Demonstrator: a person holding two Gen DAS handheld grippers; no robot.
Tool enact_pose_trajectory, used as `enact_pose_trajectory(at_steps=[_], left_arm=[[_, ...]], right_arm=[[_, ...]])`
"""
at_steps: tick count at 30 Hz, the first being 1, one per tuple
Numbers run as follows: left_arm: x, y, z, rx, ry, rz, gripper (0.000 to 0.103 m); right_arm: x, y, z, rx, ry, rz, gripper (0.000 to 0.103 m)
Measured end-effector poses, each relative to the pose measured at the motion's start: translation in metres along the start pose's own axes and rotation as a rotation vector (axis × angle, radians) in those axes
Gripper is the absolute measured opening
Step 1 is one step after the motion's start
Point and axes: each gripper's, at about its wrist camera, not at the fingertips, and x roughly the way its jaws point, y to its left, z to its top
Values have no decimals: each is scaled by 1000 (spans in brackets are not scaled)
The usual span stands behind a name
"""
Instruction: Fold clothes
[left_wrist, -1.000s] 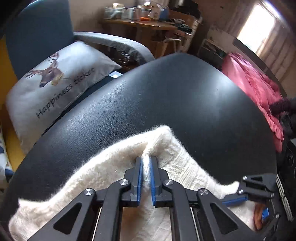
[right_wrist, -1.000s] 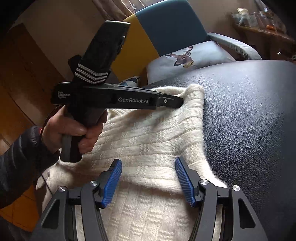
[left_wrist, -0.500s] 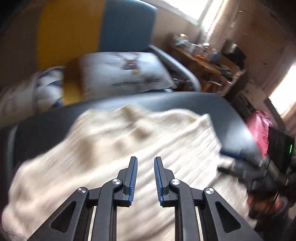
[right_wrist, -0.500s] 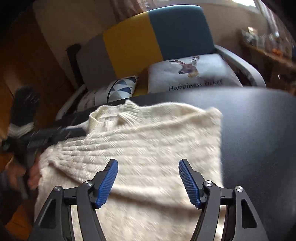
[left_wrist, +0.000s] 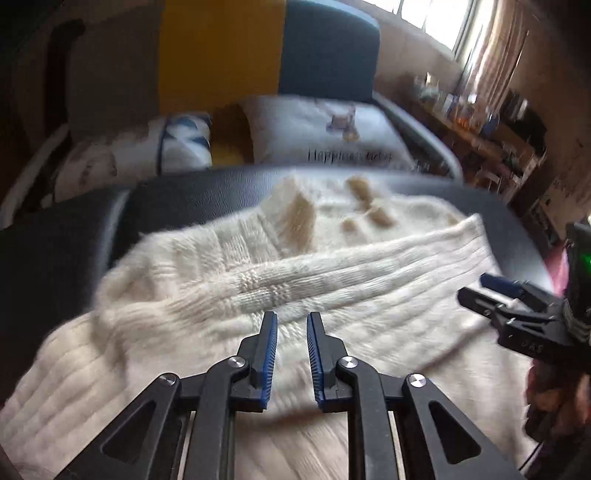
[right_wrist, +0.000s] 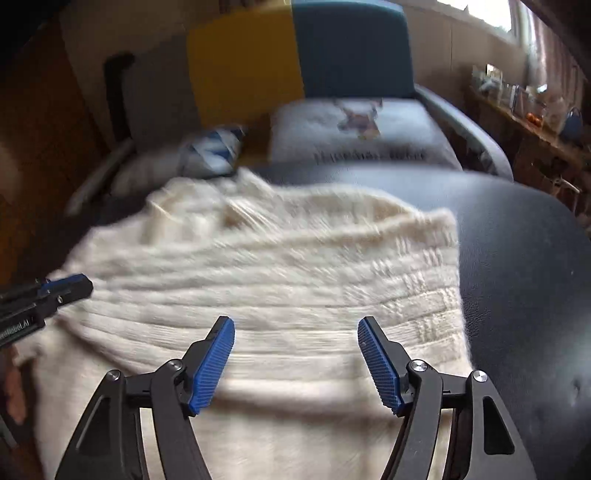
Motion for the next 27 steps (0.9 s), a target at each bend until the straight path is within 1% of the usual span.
enact_pose_trajectory(at_steps=[1, 3, 5, 7, 8, 12, 14, 15, 17, 19, 20, 24, 25, 27], left_arm=[[-17, -1, -3, -2, -27, 18, 17], [-48, 1, -11, -6, -74, 59, 18], [-79, 9, -24, -13, -112, 105, 19], [-106, 26, -40, -43, -129, 144, 20], [-116, 35, -47, -62, -129, 152, 20], [-140, 103, -98, -202, -87, 168, 22], [-146, 156, -130, -359, -47, 109, 22], [-149, 186, -149, -454, -29, 94, 22], [-163, 242, -193, -642, -31, 112, 22], [-182, 293, -237, -811, -55, 139, 22], [-195, 317, -260, -890, -78, 171, 22], [-225, 366, -310, -1072, -143, 181, 22], [-226, 371, -315, -1099, -153, 167, 23], [-221, 382, -324, -1177, -185, 89, 25]], right_arm=[[-9, 7, -2, -7, -17, 10, 75], [-19, 21, -10, -14, -29, 28, 78], [-20, 38, -21, -18, -16, 50, 78], [-20, 58, -31, -25, 3, 78, 78], [-20, 68, -35, -29, 11, 96, 78], [-24, 110, -49, -56, 28, 151, 79], [-26, 124, -55, -68, 36, 168, 80], [-27, 130, -58, -78, 38, 173, 82], [-29, 139, -65, -98, 44, 181, 84], [-28, 143, -71, -97, 57, 181, 85], [-27, 144, -74, -94, 64, 180, 85], [-26, 146, -84, -69, 87, 183, 85], [-26, 147, -86, -61, 91, 186, 86], [-29, 147, -86, -59, 88, 188, 86]])
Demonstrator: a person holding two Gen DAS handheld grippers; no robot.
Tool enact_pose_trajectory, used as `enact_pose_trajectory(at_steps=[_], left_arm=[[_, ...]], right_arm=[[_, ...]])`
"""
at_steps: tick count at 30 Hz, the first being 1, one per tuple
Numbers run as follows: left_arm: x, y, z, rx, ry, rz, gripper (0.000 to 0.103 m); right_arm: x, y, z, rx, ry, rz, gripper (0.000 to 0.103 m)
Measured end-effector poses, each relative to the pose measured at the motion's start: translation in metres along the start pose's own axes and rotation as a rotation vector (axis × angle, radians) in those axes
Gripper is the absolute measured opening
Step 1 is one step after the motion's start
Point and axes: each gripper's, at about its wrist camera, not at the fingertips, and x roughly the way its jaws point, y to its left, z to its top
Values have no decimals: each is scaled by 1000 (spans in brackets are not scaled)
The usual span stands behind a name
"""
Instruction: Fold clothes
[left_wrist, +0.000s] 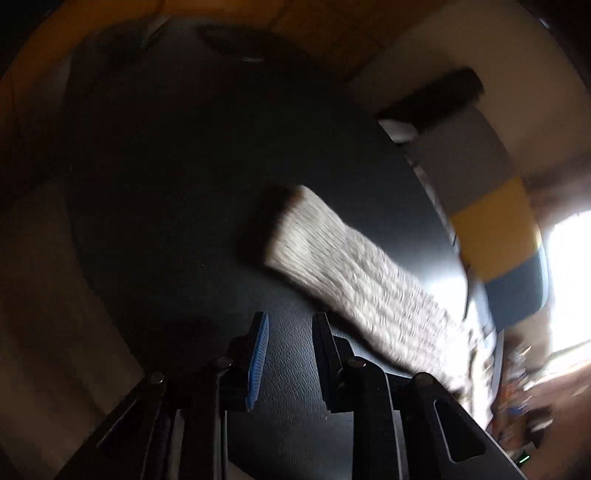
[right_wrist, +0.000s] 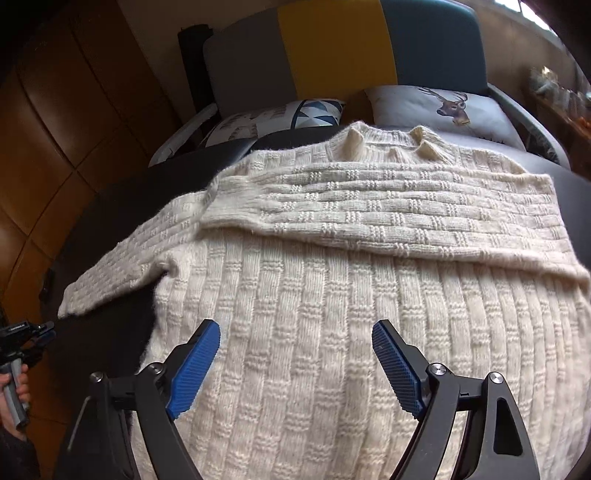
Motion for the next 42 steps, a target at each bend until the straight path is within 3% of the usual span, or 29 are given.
enact_pose_trajectory(at_steps=[7, 17, 19, 21, 24, 28, 32, 37, 42], left_arm=[[30, 19, 5, -273, 6, -192, 28], [49, 14, -11, -544, -36, -246, 28], [52, 13, -14, -590, -55, -241, 16], [55, 7, -14, -580, -64, -215, 6], [58, -7, -15, -527, -70, -189, 6], [49, -44, -16, -409, -87, -238, 6], [43, -99, -30, -312, -51, -346, 6], [43, -195, -73, -149, 37, -474, 6], [54, -300, -140, 33, 167, -577, 6]], right_arm=[[-12, -1, 4, -2, -32, 0, 91], [-3, -19, 11, 55, -33, 16, 92], [-2, -25, 19, 60, -45, 7, 92], [-2, -31, 29, 59, -66, -11, 92], [-2, -42, 45, 38, -90, -69, 92], [2, -66, 56, 51, -93, -172, 92], [16, -91, 63, 103, -62, -221, 92], [35, -109, 60, 172, -19, -184, 93], [14, -115, 52, 222, -89, -76, 92]])
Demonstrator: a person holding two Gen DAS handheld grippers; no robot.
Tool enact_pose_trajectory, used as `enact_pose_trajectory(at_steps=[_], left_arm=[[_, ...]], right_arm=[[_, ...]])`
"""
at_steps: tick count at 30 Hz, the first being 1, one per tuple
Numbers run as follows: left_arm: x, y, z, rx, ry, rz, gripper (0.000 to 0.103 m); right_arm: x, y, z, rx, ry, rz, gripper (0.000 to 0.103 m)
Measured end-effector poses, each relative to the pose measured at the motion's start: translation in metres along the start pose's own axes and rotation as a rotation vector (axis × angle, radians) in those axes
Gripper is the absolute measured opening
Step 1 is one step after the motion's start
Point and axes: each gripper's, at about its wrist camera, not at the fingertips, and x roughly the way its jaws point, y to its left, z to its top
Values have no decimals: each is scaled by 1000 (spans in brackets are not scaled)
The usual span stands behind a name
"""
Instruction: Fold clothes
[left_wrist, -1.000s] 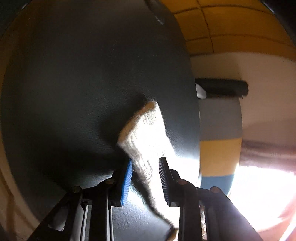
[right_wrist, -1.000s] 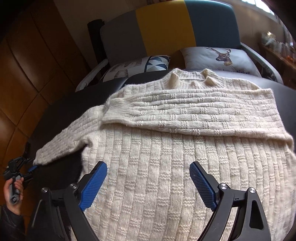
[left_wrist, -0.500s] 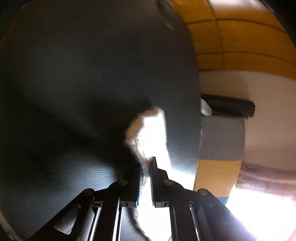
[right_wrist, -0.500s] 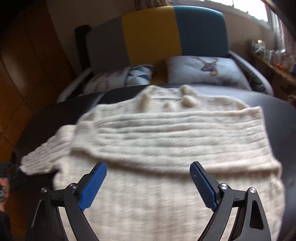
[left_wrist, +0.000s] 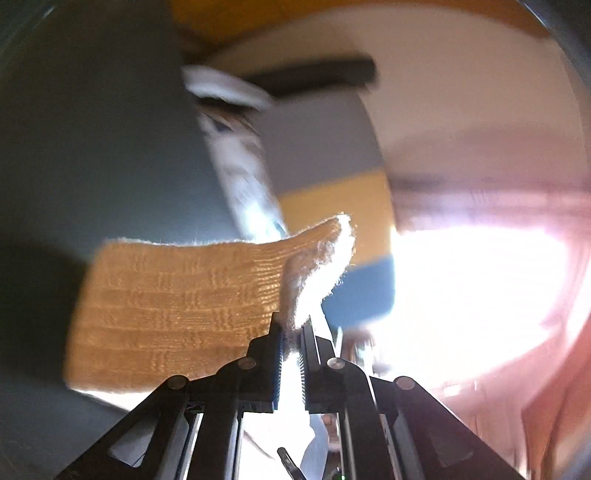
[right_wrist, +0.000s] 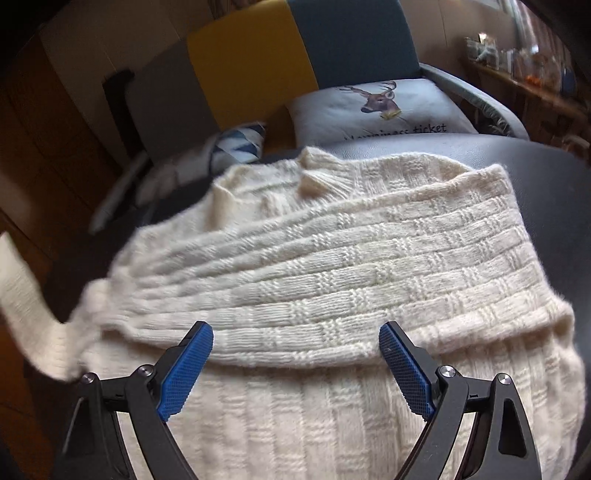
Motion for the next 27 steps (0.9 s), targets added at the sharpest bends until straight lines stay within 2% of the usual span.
enact_pose_trajectory(at_steps=[6, 7, 10, 14, 15, 18, 19, 21, 23, 25, 27], left_arm=[[105, -65, -69, 129, 204, -39, 6], [131, -76, -82, 148, 243, -40, 6], [181, -74, -116, 197, 364, -10, 6], [248, -61, -174, 268, 500, 81, 6], [260, -52, -180, 283, 525, 112, 6], [292, -23, -193, 321, 589, 202, 6], [300, -12, -195, 325, 605, 226, 6], [319, 10, -190, 321, 629, 246, 6], [317, 10, -188, 310, 651, 221, 7], [316, 8, -182, 296, 667, 202, 16], [306, 6, -176, 275, 676, 169, 18]], right_arm=[[-37, -28, -6, 63, -67, 134, 93], [-40, -33, -6, 73, -70, 159, 93], [-49, -51, -5, 112, -83, 238, 93], [-56, -73, -3, 163, -96, 306, 93], [-56, -78, -2, 182, -95, 322, 89], [-47, -91, 3, 255, -77, 392, 68], [-41, -92, 5, 277, -61, 427, 63], [-29, -90, 9, 307, -35, 476, 63], [-17, -87, 13, 326, -18, 499, 63], [-1, -84, 14, 366, 7, 525, 63], [12, -80, 13, 404, 18, 545, 63]])
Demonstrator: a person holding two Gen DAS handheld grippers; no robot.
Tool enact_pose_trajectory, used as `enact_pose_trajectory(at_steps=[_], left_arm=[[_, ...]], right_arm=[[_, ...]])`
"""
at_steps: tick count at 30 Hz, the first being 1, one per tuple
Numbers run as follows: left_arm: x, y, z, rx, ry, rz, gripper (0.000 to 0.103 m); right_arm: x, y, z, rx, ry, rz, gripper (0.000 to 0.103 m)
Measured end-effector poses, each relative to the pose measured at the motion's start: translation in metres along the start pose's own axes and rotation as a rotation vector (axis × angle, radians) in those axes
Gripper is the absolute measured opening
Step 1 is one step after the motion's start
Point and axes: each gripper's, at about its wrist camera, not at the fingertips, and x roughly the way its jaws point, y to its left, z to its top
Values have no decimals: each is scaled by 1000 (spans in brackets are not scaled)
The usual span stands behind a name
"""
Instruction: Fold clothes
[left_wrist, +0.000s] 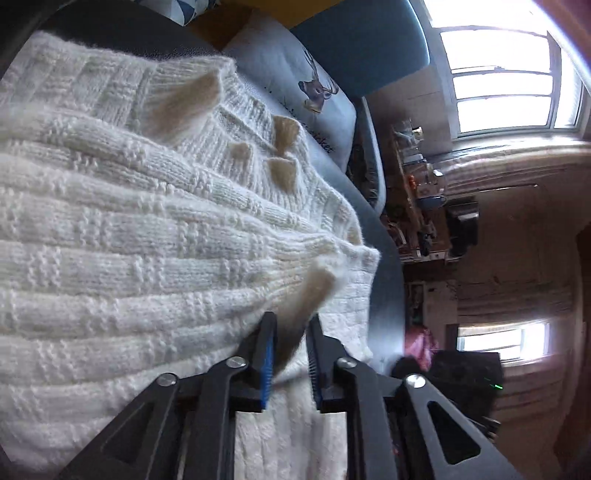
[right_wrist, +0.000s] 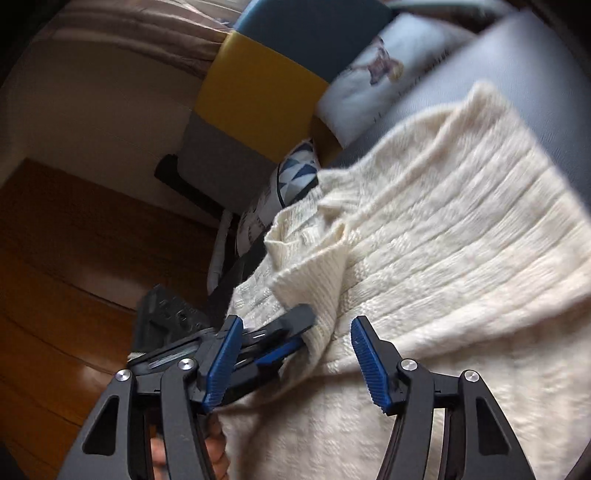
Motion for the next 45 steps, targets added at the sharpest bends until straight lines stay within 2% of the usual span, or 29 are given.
enact_pose_trajectory(at_steps=[2, 5, 8, 9, 10, 13, 15, 17, 22, 25, 29, 32, 35, 39, 41, 42, 44, 45], left_arm=[[-32, 2, -6, -7, -21, -23, 18], [-76, 10, -16, -39, -72, -71, 18], [-109, 30, -41, -59, -149, -60, 18], [-117, 37, -50, -55, -174, -51, 18], [-124, 43, -59, -50, -198, -42, 18], [-143, 60, -88, -6, -266, 42, 18], [-146, 70, -98, -5, -282, 92, 18], [-138, 81, -96, -29, -276, 87, 18], [-143, 81, -82, -64, -317, 95, 18], [-146, 78, -71, -89, -348, 114, 18], [-157, 94, -58, -171, -408, 138, 18], [-169, 108, -57, -220, -457, 138, 18], [-172, 112, -60, -191, -462, 162, 14], [-173, 106, -66, -141, -464, 210, 14], [-173, 104, -68, -132, -462, 212, 14], [-174, 103, -70, -134, -459, 195, 15], [-176, 102, -74, -139, -454, 145, 18], [-183, 104, -79, -133, -459, 111, 19]], right_arm=[[9, -3, -1, 35, 2, 21, 61], [22, -7, -1, 78, 5, 18, 53], [37, -9, -4, 73, 35, -37, 33], [40, -6, -5, 56, 42, -76, 15], [43, -2, -6, 32, 41, -122, 8], [50, 16, -8, -55, 39, -268, 8], [59, 44, -9, -188, 56, -395, 8], [67, 74, -9, -306, 75, -453, 8], [58, 156, 8, -471, 22, -412, 8], [34, 203, 24, -541, -53, -370, 8], [-12, 239, 46, -609, -187, -358, 8], [-36, 197, 60, -509, -230, -392, 8], [-41, 120, 64, -333, -202, -435, 8], [-36, 22, 48, -110, -142, -460, 8], [-37, -11, 41, -23, -135, -424, 8], [-37, -21, 39, 7, -136, -392, 12], [-39, -39, 34, 82, -149, -278, 12], [-41, -47, 32, 123, -163, -223, 16]])
